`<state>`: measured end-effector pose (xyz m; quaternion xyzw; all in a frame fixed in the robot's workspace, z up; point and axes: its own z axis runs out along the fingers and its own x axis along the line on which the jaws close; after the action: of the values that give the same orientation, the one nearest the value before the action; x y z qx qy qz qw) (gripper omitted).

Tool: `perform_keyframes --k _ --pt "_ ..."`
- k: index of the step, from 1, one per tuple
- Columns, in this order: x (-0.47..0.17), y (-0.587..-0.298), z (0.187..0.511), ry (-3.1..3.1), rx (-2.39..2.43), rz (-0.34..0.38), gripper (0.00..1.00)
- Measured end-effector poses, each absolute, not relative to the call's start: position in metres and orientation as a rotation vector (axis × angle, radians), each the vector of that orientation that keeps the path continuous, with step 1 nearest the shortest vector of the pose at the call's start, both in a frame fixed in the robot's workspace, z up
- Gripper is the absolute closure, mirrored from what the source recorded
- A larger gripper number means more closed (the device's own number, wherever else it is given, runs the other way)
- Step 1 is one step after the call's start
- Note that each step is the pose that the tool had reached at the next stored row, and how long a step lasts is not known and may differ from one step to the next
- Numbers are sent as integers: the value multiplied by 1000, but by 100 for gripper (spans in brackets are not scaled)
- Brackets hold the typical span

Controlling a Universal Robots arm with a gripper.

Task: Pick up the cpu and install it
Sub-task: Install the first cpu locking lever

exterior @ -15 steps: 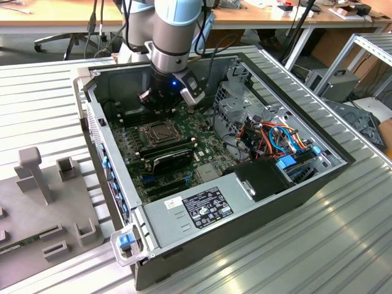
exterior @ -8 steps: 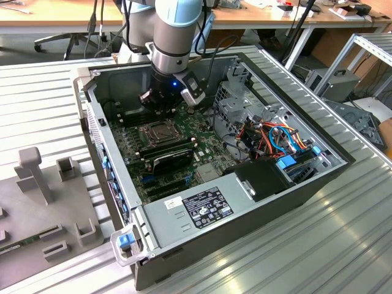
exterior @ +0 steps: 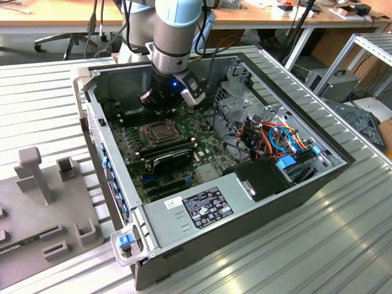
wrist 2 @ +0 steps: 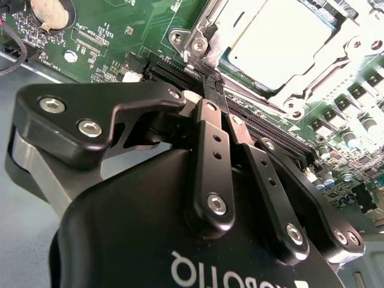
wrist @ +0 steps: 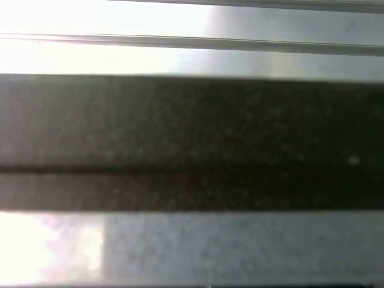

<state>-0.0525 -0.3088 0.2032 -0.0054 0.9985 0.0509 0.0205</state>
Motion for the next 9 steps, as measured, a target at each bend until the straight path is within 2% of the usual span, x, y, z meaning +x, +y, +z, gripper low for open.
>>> perform_keyframes --k 9 --pt "-52 -309 207 3096 -17 159 89"
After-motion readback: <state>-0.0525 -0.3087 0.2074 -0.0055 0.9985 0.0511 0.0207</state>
